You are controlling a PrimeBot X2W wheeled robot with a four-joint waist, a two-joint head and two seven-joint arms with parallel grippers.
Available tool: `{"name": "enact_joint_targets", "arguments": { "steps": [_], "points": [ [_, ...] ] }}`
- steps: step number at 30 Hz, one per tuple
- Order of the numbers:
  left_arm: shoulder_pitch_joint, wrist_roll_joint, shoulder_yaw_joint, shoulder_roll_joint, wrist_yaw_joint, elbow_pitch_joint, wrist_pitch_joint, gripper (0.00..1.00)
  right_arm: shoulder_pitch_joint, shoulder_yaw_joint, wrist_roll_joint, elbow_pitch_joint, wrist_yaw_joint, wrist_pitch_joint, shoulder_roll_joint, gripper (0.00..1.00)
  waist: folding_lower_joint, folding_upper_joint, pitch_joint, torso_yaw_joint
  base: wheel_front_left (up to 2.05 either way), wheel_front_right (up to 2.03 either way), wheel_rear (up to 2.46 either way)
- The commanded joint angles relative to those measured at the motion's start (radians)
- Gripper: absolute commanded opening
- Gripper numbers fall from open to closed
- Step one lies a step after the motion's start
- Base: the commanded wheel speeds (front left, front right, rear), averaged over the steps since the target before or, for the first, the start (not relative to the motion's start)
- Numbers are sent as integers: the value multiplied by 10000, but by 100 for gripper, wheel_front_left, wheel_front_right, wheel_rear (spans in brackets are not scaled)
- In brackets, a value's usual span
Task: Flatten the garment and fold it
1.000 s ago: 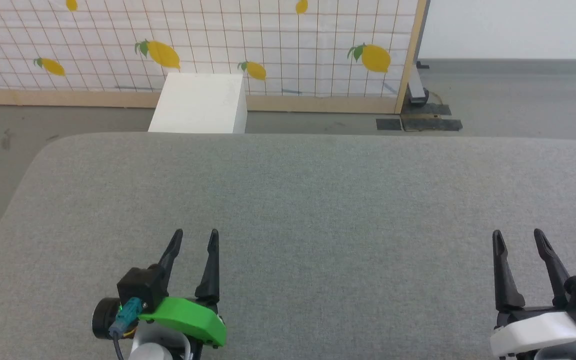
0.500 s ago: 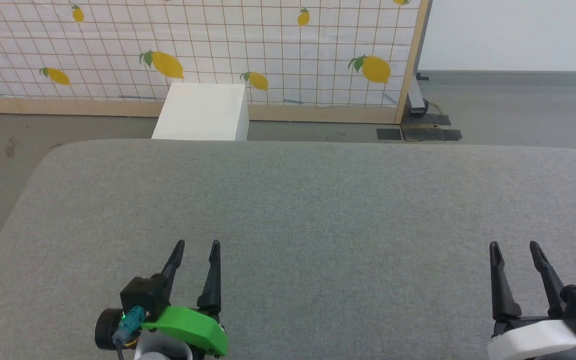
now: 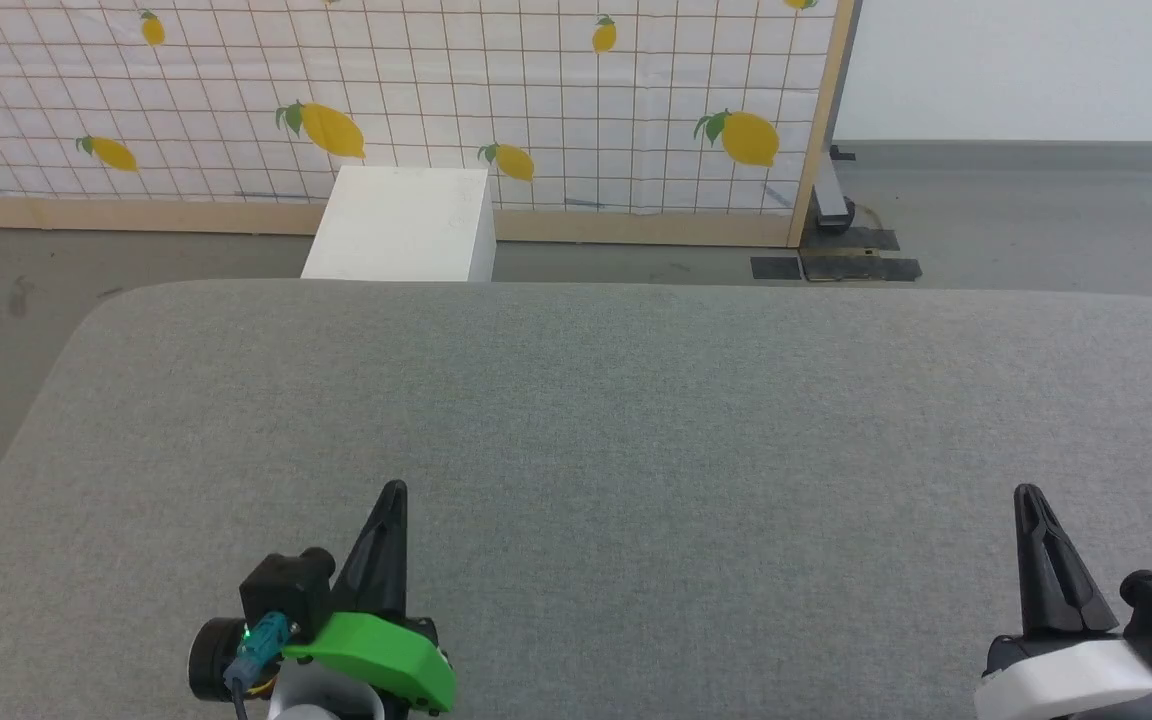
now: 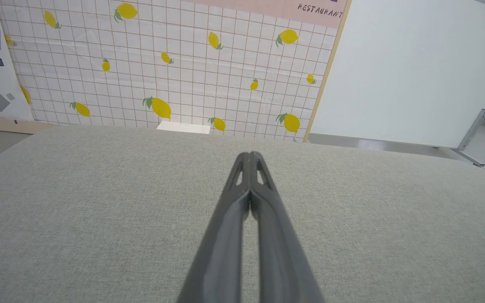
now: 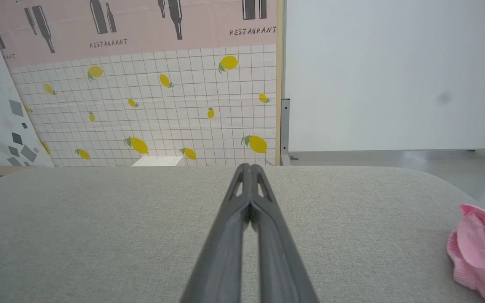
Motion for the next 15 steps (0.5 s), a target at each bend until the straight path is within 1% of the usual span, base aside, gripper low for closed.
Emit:
{"name": "enact_joint_targets", "arguments": {
  "steps": [1,15],
  "points": [
    [7,37,27,-1,10,-36,39,0,-17,20,-17,-7,0,33,0,0,1,0,7,-8,0,0,0],
    [53,294,184,-4,80,-286,322,0,-131,157,-138,-52,-2,259,2,0,1,0,68,-74,0,0,0]
  ]
}}
